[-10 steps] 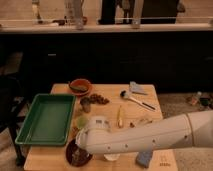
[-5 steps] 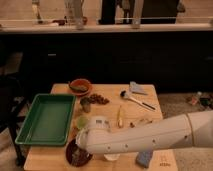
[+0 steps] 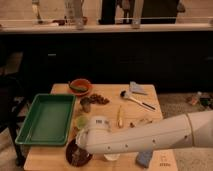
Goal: Place fork in purple bowl
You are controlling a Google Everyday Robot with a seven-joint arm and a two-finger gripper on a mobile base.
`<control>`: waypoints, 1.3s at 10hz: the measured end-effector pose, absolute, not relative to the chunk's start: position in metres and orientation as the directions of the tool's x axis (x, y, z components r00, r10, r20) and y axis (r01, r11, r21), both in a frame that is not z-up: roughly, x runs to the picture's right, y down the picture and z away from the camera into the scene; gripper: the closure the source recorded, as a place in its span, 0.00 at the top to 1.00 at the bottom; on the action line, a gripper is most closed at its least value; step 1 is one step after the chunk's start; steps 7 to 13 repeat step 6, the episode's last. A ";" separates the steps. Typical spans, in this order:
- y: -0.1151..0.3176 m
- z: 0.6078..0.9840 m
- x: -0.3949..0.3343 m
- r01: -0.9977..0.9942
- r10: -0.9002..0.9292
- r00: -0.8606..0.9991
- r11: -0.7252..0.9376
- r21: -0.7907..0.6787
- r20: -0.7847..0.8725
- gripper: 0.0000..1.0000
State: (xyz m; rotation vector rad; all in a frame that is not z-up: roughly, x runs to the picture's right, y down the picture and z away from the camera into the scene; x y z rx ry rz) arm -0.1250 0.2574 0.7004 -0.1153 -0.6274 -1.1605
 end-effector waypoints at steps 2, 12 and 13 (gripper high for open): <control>0.257 0.700 -0.125 0.881 -0.819 0.250 0.414 0.229 0.517 0.77; 0.257 0.700 -0.125 0.881 -0.819 0.250 0.414 0.230 0.517 0.80; 0.257 0.700 -0.125 0.881 -0.819 0.250 0.414 0.230 0.517 0.80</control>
